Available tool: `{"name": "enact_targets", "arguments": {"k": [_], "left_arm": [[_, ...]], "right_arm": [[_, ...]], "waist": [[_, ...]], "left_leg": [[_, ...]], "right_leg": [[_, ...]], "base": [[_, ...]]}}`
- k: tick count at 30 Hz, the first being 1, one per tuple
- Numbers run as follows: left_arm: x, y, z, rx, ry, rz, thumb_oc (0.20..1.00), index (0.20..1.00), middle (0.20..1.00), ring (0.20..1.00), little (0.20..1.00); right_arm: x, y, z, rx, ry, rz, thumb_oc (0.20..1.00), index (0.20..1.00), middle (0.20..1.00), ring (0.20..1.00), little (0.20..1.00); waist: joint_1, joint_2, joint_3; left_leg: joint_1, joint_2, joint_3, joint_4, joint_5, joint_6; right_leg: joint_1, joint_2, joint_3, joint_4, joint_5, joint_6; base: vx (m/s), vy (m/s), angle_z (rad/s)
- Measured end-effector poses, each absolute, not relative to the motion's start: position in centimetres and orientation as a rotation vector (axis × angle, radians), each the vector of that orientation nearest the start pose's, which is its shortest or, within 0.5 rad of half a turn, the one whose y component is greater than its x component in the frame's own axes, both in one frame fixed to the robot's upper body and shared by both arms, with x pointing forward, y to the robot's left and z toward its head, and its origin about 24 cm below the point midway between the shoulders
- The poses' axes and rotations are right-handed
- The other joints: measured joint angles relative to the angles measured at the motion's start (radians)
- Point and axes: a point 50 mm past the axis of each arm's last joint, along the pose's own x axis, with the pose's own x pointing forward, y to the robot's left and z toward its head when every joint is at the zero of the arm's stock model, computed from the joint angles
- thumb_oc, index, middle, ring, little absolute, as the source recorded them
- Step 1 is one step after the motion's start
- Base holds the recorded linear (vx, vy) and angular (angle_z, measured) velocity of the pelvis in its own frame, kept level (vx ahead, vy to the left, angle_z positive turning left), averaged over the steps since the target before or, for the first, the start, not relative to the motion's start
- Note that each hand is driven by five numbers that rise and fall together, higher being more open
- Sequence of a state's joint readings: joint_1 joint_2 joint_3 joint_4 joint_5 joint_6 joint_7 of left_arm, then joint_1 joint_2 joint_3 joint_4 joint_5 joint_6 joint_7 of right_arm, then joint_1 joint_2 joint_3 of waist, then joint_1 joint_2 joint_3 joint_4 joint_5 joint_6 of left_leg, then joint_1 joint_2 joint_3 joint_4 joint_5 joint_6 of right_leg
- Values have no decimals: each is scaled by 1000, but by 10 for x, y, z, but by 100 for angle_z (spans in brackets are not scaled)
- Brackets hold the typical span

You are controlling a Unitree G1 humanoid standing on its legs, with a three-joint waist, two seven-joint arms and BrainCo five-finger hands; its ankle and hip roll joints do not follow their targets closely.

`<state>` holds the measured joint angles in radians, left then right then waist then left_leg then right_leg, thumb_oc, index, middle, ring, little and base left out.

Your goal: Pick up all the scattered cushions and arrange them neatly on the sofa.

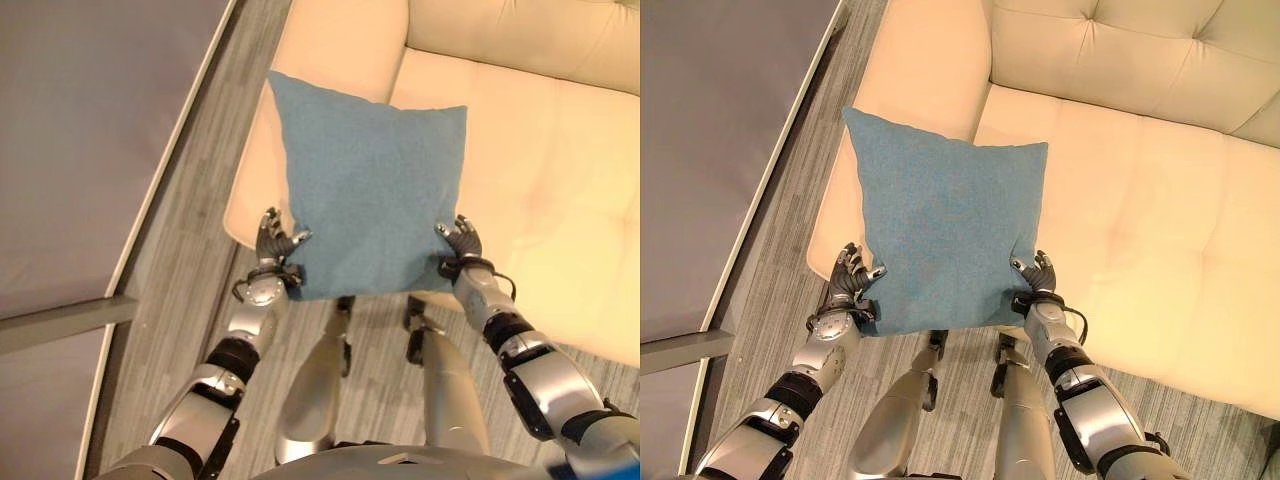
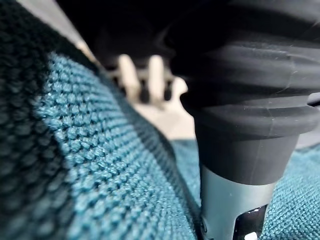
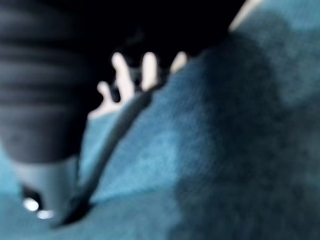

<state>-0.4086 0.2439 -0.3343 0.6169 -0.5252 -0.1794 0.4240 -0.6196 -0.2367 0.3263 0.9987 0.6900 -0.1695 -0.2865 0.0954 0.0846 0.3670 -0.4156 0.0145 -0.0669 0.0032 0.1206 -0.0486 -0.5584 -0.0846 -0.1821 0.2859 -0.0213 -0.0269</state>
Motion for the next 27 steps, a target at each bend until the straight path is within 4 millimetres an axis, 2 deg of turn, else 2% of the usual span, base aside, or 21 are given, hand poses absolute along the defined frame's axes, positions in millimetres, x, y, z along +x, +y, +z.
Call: {"name": "enact_targets", "arguments": {"k": [1,2,7,15,21,24,27], "left_arm": [[316,157,16,-93,155,229,200,200,200,200,200],[316,157,14,-86,163,225,200,200,200,200,200],[313,144,7,-96,192,197,200,200,200,200,200],[307,147,-6,-113,254,221,200,200,200,200,200],[280,145,-35,-165,367,232,200,200,200,200,200],[275,143,-37,-174,383,223,200,200,200,200,200],[270,143,-39,-175,397,217,200,200,200,200,200]], "right_arm": [[342,-172,6,173,303,-243,300,300,300,300,300],[342,-171,5,172,303,-240,200,200,200,200,200],[332,-172,-6,184,322,-245,200,200,200,200,200],[314,-168,-27,190,386,-245,200,200,200,200,200],[287,-173,-46,239,430,-267,200,200,200,200,200],[278,-177,-48,244,423,-268,200,200,200,200,200],[275,-177,-50,250,433,-270,200,200,200,200,200]], "waist": [[0,0,-4],[0,0,-11],[-5,-3,-36],[-27,-2,-46],[-49,-9,-61],[-52,-12,-62],[-57,-27,-77]], "left_leg": [[0,0,0,0,0,0],[0,0,0,0,0,0],[24,0,0,-3,1,0],[110,12,2,-36,-3,2],[205,22,7,-61,-7,5],[236,23,6,-61,-12,5],[270,18,33,-33,-42,13]], "right_leg": [[0,0,0,0,1,-1],[0,0,0,0,1,-1],[25,1,0,-2,1,-1],[108,14,0,-32,1,5],[209,29,2,-77,1,6],[238,31,3,-81,0,5],[272,37,36,-89,-5,13]], "base": [[0,0,0],[0,0,0],[0,0,0],[26,-11,-2],[65,-19,-3],[57,33,-4],[44,79,-35]]}}
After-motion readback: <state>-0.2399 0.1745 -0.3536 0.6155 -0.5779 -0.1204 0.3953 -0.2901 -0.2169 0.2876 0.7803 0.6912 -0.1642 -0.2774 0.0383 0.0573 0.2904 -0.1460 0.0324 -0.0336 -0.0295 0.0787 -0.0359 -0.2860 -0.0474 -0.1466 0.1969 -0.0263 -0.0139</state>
